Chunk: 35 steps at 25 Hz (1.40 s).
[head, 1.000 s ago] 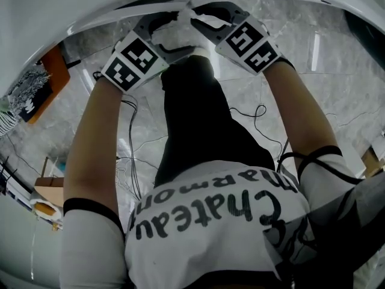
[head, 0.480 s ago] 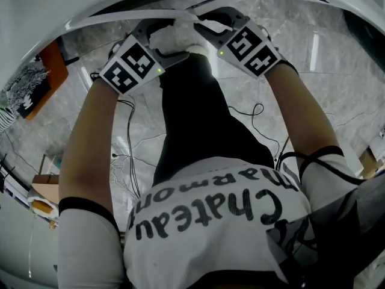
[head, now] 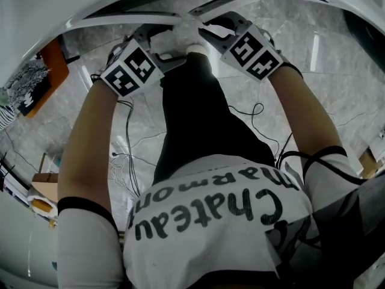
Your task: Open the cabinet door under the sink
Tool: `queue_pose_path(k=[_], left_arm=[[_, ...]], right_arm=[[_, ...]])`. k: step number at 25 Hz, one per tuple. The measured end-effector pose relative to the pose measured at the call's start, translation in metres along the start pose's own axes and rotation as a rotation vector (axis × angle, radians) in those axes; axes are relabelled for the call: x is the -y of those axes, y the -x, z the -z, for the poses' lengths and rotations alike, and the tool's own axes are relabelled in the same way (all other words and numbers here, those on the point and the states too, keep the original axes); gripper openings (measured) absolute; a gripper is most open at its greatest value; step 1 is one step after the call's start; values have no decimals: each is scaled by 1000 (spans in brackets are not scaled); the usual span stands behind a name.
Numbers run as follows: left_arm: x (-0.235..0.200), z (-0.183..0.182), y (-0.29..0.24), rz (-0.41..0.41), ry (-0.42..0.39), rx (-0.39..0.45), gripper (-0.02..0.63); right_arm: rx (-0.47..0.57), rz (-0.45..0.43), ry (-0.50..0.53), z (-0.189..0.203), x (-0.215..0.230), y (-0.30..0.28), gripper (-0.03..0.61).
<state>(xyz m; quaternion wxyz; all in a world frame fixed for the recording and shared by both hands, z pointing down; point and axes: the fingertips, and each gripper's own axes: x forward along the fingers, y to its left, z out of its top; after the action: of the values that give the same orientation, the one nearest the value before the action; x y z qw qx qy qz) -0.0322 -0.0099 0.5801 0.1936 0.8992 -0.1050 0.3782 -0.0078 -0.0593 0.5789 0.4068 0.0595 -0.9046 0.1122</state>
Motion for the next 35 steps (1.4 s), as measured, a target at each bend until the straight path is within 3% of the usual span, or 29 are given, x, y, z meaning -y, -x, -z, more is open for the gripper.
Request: queue_pose_path(k=[24, 35], left_arm=[[30, 24, 5, 42, -37, -97, 354], [47, 44, 9, 69, -105, -176, 354]], right_arm=[[-51, 0, 40, 25, -16, 16, 79], [-94, -4, 75, 44, -26, 24, 80]])
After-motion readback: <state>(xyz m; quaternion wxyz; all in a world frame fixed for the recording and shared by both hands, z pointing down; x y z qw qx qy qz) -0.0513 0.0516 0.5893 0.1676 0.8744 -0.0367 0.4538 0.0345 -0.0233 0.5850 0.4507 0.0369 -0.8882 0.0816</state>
